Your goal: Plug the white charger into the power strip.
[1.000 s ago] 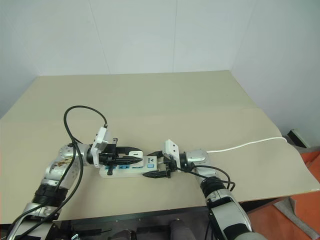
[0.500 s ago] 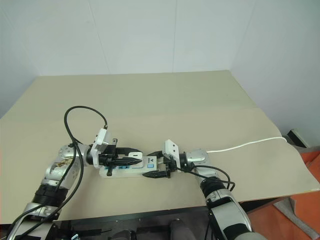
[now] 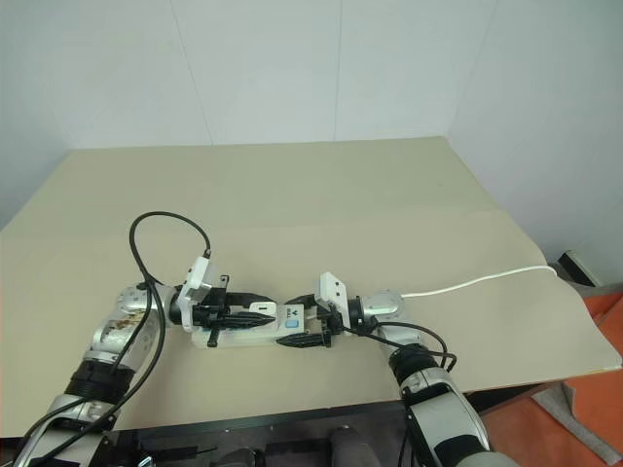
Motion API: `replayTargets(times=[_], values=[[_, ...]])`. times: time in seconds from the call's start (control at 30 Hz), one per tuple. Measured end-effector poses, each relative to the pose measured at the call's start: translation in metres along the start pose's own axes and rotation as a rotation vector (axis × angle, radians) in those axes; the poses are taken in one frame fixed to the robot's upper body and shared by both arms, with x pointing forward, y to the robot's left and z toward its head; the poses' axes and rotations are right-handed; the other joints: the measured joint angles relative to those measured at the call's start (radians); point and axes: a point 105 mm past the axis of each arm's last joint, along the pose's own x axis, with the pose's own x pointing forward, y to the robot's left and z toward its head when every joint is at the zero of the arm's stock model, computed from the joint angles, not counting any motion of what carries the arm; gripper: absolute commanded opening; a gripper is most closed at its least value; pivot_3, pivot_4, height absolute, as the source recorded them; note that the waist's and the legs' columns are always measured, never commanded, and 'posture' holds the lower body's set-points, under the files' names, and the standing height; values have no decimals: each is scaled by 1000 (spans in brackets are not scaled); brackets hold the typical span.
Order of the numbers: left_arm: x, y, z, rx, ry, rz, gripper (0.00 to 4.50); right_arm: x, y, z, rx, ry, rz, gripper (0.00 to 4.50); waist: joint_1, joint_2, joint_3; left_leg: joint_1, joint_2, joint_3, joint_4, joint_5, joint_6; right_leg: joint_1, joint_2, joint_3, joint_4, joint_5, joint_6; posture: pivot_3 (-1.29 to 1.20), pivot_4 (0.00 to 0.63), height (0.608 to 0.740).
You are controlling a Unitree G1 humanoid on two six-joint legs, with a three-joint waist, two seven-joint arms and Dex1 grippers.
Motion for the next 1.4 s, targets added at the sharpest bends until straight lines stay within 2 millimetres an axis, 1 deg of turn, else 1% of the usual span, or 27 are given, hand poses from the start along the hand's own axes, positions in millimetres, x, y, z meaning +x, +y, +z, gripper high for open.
replayTargets(times=[0.1,0.3,0.63,0.7,0.77,0.97,1.0,1.17,1.2,1.23,1.27,1.3,1.37,1.4], values=[[-1,-1,-2,8,-2,3,1028,0,0,0,0,1,1,3406,0,0,0,1,0,0,0,0,0,1,0,0,0,0,0,0,150,740],[-2,-4,-6,10,-4,11,1028,1,2,-2,6,10,9,3406,-1,0,0,10,0,0,-3,0,0,9,0,0,-3,-1,-1,0,150,740],[-3,-7,-10,3,-7,29,1028,2,2,-3,8,12,12,3406,-1,0,-1,14,0,1,-7,0,0,11,0,2,-4,-1,-2,0,150,740],[-3,-7,-10,3,-7,31,1752,2,2,-3,8,13,12,3406,-1,0,-1,14,0,1,-7,0,0,11,0,2,-4,-1,-2,0,150,740],[-9,-10,-22,-30,50,35,2343,3,3,-3,6,13,18,3406,-3,1,-1,15,-2,1,-9,0,0,10,0,5,-4,-1,-2,0,150,740],[-15,-10,-22,-40,80,31,4290,3,3,-3,8,13,17,3406,-1,1,-1,15,-2,1,-9,0,0,11,0,4,-5,-2,-2,0,150,740],[-16,-10,-21,-44,86,29,4461,3,3,-3,8,13,18,3406,-2,1,-1,15,-2,1,-9,0,0,10,0,4,-5,-2,-2,0,150,740],[-29,-9,-18,-53,125,40,4461,3,3,-2,7,12,18,3406,-2,1,-1,14,-2,1,-9,0,0,9,0,4,-5,-2,-2,0,150,740],[-31,-9,-14,-47,136,34,4492,3,3,-2,7,12,18,3756,-2,1,-1,14,-2,1,-9,0,0,9,0,4,-5,-2,-2,0,150,740],[-36,-8,-6,-36,154,25,4500,3,2,-2,6,12,18,4132,-2,1,-1,14,-2,0,-9,0,0,9,1,4,-5,-2,-2,0,150,740],[-41,-7,3,-19,163,23,4500,3,3,-3,6,17,20,4387,-2,1,-1,14,-2,0,-9,0,0,9,1,4,-5,-2,-2,0,150,740],[-47,-5,14,-1,167,26,4500,3,3,-3,6,21,23,4473,-2,1,-1,14,-2,0,-9,0,0,9,1,4,-5,-2,-2,0,150,740],[-58,-2,35,41,170,38,4500,4,3,-3,7,24,27,4473,-4,1,-1,14,-2,0,-10,0,0,9,0,4,-5,-2,-2,0,150,740],[-63,-1,42,62,176,46,4500,4,3,-3,11,25,30,4473,-4,1,-1,14,-2,0,-10,0,0,9,0,4,-6,-2,-3,0,150,740]])
